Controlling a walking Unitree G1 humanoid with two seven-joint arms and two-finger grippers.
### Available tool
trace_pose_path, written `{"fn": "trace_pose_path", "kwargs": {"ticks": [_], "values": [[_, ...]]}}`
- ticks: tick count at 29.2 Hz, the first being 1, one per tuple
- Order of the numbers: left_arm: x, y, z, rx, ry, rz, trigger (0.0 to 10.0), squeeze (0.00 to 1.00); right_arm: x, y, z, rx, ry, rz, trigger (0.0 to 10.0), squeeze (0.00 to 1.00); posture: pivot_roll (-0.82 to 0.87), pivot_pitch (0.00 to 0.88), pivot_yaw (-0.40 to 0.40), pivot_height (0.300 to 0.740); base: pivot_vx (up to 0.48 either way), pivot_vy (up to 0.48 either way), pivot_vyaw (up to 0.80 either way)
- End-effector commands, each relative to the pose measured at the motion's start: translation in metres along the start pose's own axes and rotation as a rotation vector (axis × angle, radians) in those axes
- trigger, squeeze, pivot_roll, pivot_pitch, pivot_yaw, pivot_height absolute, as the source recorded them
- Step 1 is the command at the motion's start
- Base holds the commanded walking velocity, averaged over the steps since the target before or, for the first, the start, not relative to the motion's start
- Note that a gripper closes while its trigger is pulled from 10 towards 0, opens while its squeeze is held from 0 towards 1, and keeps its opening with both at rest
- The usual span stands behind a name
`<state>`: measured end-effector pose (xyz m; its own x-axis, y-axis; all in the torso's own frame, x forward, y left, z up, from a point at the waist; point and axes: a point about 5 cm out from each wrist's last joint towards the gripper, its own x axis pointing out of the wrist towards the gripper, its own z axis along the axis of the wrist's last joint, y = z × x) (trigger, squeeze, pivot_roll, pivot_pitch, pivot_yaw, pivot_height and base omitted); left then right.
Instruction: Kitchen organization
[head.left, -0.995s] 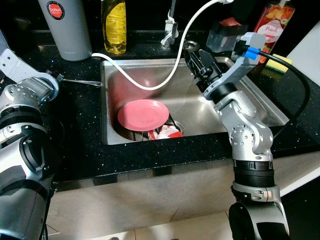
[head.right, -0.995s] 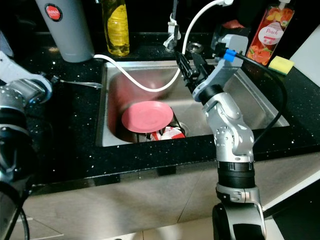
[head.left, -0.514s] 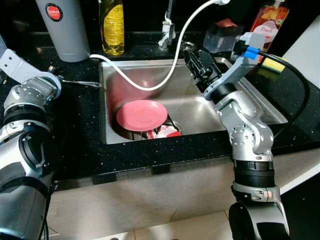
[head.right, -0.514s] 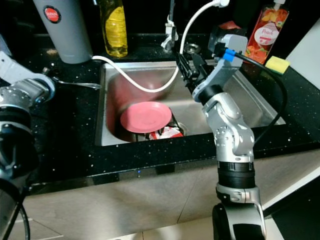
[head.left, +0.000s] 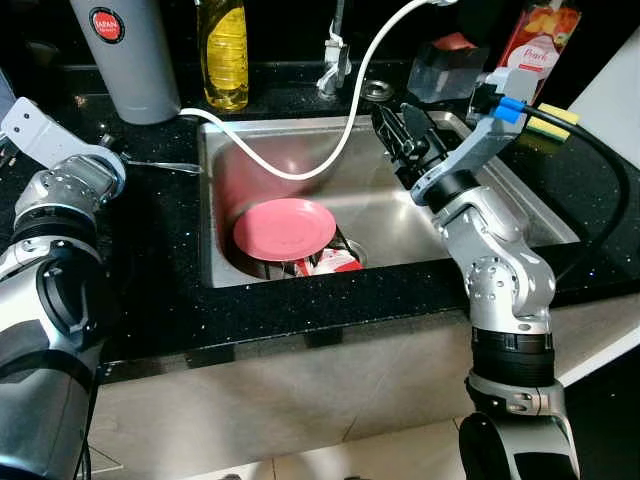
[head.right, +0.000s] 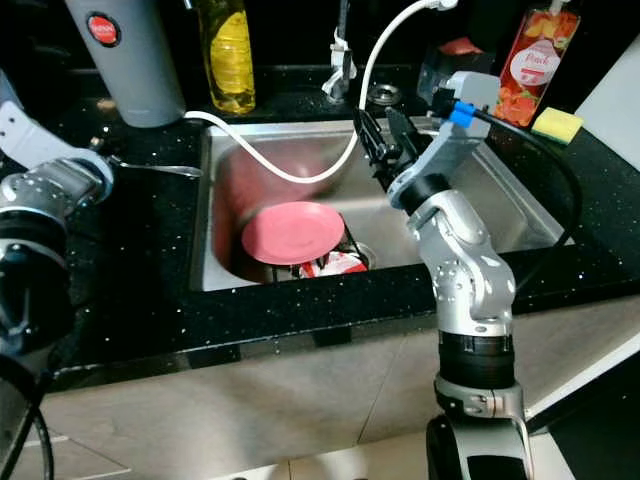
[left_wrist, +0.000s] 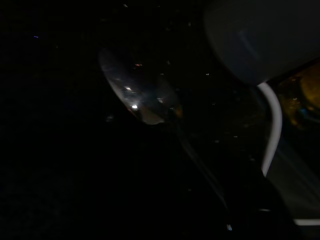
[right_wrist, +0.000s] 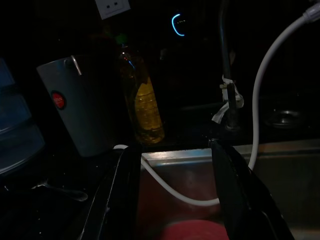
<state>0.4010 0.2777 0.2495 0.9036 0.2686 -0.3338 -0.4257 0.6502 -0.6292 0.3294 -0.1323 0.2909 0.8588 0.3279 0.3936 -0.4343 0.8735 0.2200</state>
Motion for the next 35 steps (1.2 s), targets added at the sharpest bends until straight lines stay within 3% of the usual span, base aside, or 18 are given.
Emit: {"fn": "trace_pose_path", "kwargs": {"ticks": [1,3,4,8,11,16,22,26,27,28,29,30,31,32,35], "values": [[0.003,0.015,-0.009,0.057,0.045,0.065,4.5,0.0,-0.003,-0.001,-0.002,0.006,0.014,-0.006,10.0,0.0,0.07,0.141,-0.009,0.74,0.0,0.0,0.0],[0.003,0.014,-0.007,0.155,0.021,0.067,5.5,0.0,-0.005,-0.002,-0.001,0.005,0.018,-0.016,10.0,0.0,0.06,0.147,-0.009,0.74,0.0,0.0,0.0],[0.003,0.014,-0.007,0.188,0.013,0.069,5.5,0.0,-0.006,-0.003,-0.001,0.005,0.019,-0.018,10.0,0.0,0.06,0.147,-0.01,0.74,0.0,0.0,0.0],[0.003,0.014,-0.008,0.25,0.011,0.073,5.7,0.0,-0.007,-0.002,-0.001,0.005,0.022,-0.019,10.0,0.0,0.06,0.153,-0.01,0.74,0.0,0.0,0.0],[0.004,0.017,-0.008,0.327,-0.001,0.08,7.1,0.0,-0.008,-0.001,0.0,0.006,0.025,-0.021,10.0,0.0,0.07,0.162,-0.008,0.74,0.0,0.0,0.0],[0.004,0.022,-0.007,0.357,-0.011,0.093,7.8,0.0,-0.012,0.0,-0.001,0.01,0.033,-0.028,10.0,0.0,0.06,0.179,-0.002,0.74,0.0,0.0,0.0],[0.004,0.023,-0.005,0.376,-0.019,0.09,7.4,0.0,-0.015,0.0,-0.001,0.012,0.038,-0.036,10.0,0.0,0.06,0.196,0.001,0.74,0.0,0.0,0.0],[0.004,0.021,-0.004,0.387,-0.022,0.083,6.5,0.0,-0.017,0.001,-0.002,0.015,0.045,-0.039,10.0,0.0,0.06,0.206,0.002,0.74,0.0,0.0,0.0],[0.004,0.021,-0.004,0.388,-0.023,0.082,6.0,0.0,-0.017,0.001,-0.002,0.016,0.047,-0.039,10.0,0.0,0.06,0.207,0.002,0.74,0.0,0.0,0.0],[0.004,0.021,-0.005,0.39,-0.024,0.083,5.0,0.0,-0.018,0.002,-0.002,0.016,0.049,-0.04,10.0,0.0,0.06,0.211,0.004,0.74,0.0,0.0,0.0],[0.004,0.021,-0.005,0.39,-0.024,0.083,5.0,0.0,-0.018,0.002,-0.002,0.016,0.049,-0.04,10.0,0.0,0.06,0.211,0.004,0.74,0.0,0.0,0.0],[0.004,0.022,-0.005,0.394,-0.026,0.084,2.4,0.0,-0.019,0.002,-0.003,0.016,0.052,-0.043,10.0,0.0,0.05,0.213,0.004,0.74,0.0,0.0,0.0],[0.004,0.022,-0.005,0.394,-0.026,0.084,2.4,0.0,-0.019,0.002,-0.003,0.016,0.052,-0.043,10.0,0.0,0.05,0.213,0.004,0.74,0.0,0.0,0.0],[0.004,0.022,-0.005,0.398,-0.031,0.086,0.0,0.0,-0.019,0.001,-0.002,0.016,0.054,-0.047,10.0,0.0,0.05,0.213,0.005,0.74,0.0,0.0,0.0],[0.004,0.022,-0.003,0.394,-0.038,0.081,0.0,0.0,-0.02,0.0,-0.002,0.015,0.055,-0.05,10.0,0.0,0.05,0.213,0.006,0.74,0.0,0.0,0.0]]}}
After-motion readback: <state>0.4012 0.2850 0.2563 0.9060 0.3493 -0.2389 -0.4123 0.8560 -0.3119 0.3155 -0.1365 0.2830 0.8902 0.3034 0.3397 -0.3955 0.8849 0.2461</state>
